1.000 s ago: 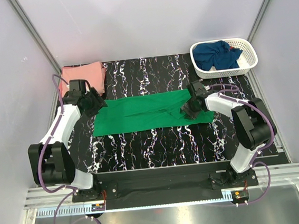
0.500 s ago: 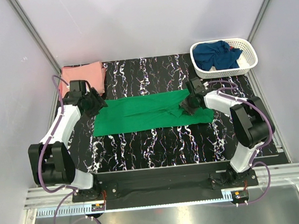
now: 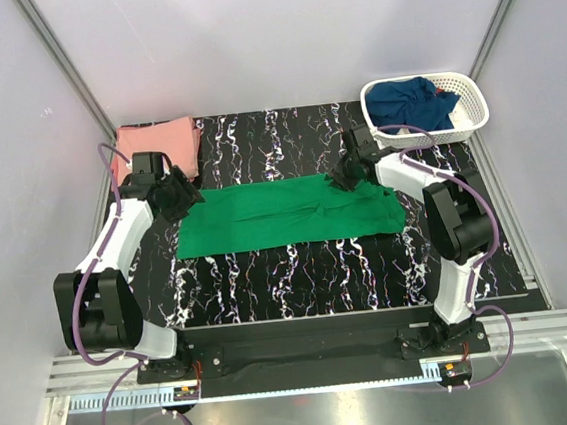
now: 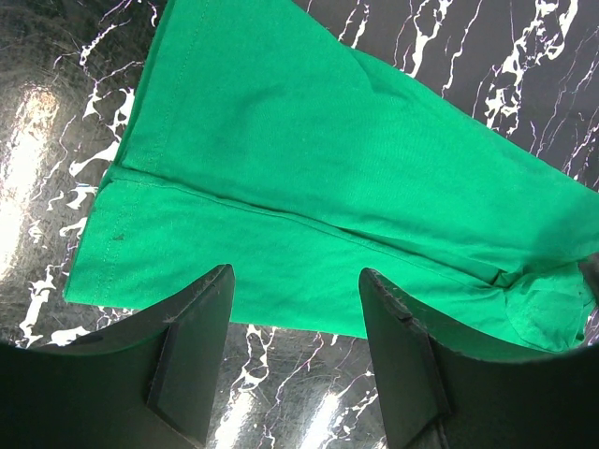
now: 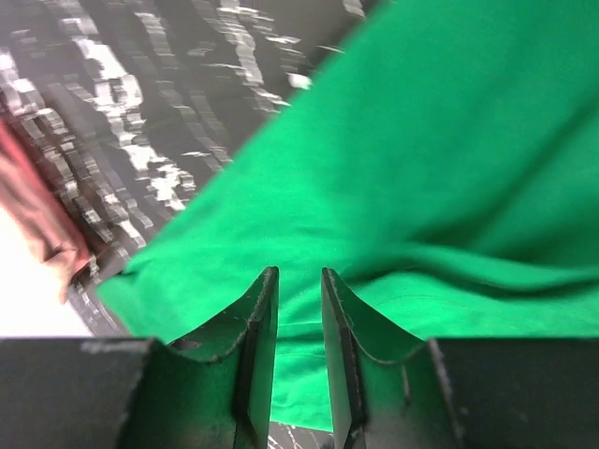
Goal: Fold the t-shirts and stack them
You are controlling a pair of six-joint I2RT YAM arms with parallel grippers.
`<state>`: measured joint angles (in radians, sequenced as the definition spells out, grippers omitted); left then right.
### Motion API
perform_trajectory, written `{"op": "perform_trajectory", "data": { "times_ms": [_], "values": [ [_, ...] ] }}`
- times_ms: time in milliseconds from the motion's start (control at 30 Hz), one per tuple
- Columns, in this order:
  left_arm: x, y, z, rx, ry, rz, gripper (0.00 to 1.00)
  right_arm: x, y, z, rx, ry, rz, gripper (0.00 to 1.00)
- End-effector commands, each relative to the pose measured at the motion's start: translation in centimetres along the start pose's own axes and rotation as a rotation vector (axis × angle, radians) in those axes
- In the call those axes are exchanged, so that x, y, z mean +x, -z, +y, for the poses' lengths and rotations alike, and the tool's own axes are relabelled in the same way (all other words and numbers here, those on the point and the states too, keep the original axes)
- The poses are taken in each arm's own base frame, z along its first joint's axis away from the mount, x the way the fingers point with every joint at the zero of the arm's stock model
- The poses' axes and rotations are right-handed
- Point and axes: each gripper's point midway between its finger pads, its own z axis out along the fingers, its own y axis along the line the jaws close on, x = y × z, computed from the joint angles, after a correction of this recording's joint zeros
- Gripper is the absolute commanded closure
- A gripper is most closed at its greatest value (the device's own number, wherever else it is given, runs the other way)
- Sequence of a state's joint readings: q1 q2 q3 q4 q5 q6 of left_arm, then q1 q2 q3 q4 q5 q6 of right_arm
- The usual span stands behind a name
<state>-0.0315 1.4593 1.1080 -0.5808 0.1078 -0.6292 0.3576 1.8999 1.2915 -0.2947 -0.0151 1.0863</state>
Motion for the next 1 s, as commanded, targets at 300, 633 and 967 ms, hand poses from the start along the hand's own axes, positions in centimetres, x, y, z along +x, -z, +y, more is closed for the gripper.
{"op": "perform_trajectory", "data": {
  "times_ms": [300,633,967],
  "values": [
    [-0.3,-0.3,-0.9,0.05,0.02,-0.012,0.39,-1.0,2.9,-1.2,0.151,0.116,-0.019,0.71],
    [0.0,-0.4,-0.8,0.051,0.026,-0.007,0.39,0.0,3.1,-2.0,0.363,-0.034,0.083,0.66],
    [0.0,-0.5,-0.9,0.057,0.035,-0.008,0.39,-0.4,2.6,-1.4,0.464,-0.082,0.107,0.62]
  ]
}}
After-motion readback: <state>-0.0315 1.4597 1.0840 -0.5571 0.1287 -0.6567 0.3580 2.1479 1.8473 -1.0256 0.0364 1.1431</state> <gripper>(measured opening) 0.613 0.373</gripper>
